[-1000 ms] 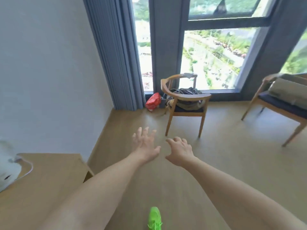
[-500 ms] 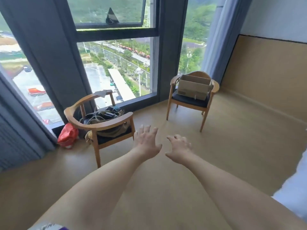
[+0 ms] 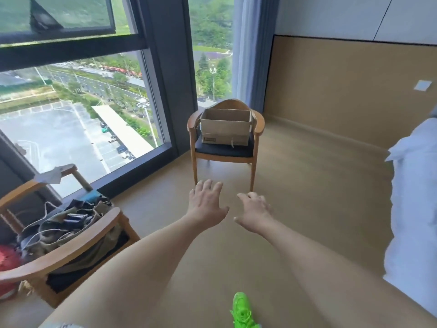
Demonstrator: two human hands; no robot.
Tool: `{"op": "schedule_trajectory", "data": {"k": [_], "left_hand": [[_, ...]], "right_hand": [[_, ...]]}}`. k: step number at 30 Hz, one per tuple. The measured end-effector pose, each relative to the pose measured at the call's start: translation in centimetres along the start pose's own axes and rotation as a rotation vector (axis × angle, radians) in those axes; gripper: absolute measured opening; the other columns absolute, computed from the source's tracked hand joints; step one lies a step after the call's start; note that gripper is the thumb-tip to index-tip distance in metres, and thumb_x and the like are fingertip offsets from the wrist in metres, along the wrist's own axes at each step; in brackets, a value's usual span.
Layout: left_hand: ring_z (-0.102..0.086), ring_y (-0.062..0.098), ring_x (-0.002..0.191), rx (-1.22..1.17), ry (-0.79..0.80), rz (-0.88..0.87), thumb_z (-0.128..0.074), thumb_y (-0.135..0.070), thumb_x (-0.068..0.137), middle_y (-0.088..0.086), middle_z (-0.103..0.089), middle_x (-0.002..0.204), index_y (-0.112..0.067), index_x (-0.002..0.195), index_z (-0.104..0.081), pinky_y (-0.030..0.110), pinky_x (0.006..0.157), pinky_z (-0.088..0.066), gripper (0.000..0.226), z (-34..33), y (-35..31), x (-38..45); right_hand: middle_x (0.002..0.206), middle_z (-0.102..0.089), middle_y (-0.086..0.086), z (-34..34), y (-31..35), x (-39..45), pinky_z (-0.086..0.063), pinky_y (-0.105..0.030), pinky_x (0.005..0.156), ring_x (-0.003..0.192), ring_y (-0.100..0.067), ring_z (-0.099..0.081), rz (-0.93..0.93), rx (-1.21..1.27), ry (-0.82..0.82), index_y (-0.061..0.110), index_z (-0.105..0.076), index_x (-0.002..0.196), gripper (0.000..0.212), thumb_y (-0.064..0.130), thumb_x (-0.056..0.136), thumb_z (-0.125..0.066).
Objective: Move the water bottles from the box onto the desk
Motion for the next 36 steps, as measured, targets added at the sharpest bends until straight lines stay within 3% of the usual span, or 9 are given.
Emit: {"op": "schedule_trajectory", "data": {"k": [9, 24, 29, 36], "left_hand": [[-0.025, 0.030, 0.149, -0.076, 0.023, 0.121, -0.064, -0.055, 0.087, 0.006, -0.036, 0.159, -0.025, 0.155, -0.034, 0.047, 0.118, -0.031, 0.080, 1.2, 0.6, 21.9], [-0.030, 0.029, 0.145, -0.042, 0.036, 0.009, -0.064, -0.051, 0.089, 0.005, -0.039, 0.155, -0.025, 0.151, -0.039, 0.046, 0.113, -0.035, 0.071, 1.4, 7.5, 55.6], [-0.032, 0.030, 0.143, -0.101, 0.054, 0.037, -0.063, -0.050, 0.091, 0.004, -0.044, 0.151, -0.025, 0.151, -0.040, 0.047, 0.111, -0.037, 0.069, 3.9, 11.3, 68.5], [-0.030, 0.028, 0.145, -0.132, 0.138, 0.040, -0.061, -0.047, 0.093, 0.004, -0.040, 0.154, -0.025, 0.156, -0.035, 0.047, 0.114, -0.035, 0.071, 2.9, 14.4, 79.1]], "right_hand": [[0.153, -0.037, -0.002, 8.0, -2.6, 21.7, -0.035, -0.043, 0.108, 0.138, -0.029, -0.034, -0.008, 0.053, 0.015, 0.035, -0.033, 0.151, 0.074, 0.046, 0.086, -0.067], [0.150, -0.038, -0.001, 11.0, -0.4, 52.7, -0.040, -0.041, 0.106, 0.135, -0.027, -0.038, -0.072, 0.059, 0.026, 0.033, -0.033, 0.152, 0.073, 0.044, 0.088, -0.067], [0.141, -0.046, -0.003, 14.2, 1.0, 62.5, -0.042, -0.040, 0.098, 0.127, -0.028, -0.044, -0.162, 0.050, 0.020, 0.032, -0.043, 0.141, 0.060, 0.042, 0.087, -0.066], [0.148, -0.043, -0.003, 15.9, 3.5, 74.2, -0.047, -0.045, 0.104, 0.132, -0.028, -0.043, -0.176, 0.064, 0.030, 0.033, -0.037, 0.149, 0.068, 0.043, 0.089, -0.067]]}}
Point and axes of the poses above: each hand's wrist, its own x-axis towards the middle knuckle, its own z-axis out of the back of the hand, y = z × x, the point moved 6 cm from there along x, towards the middle knuckle
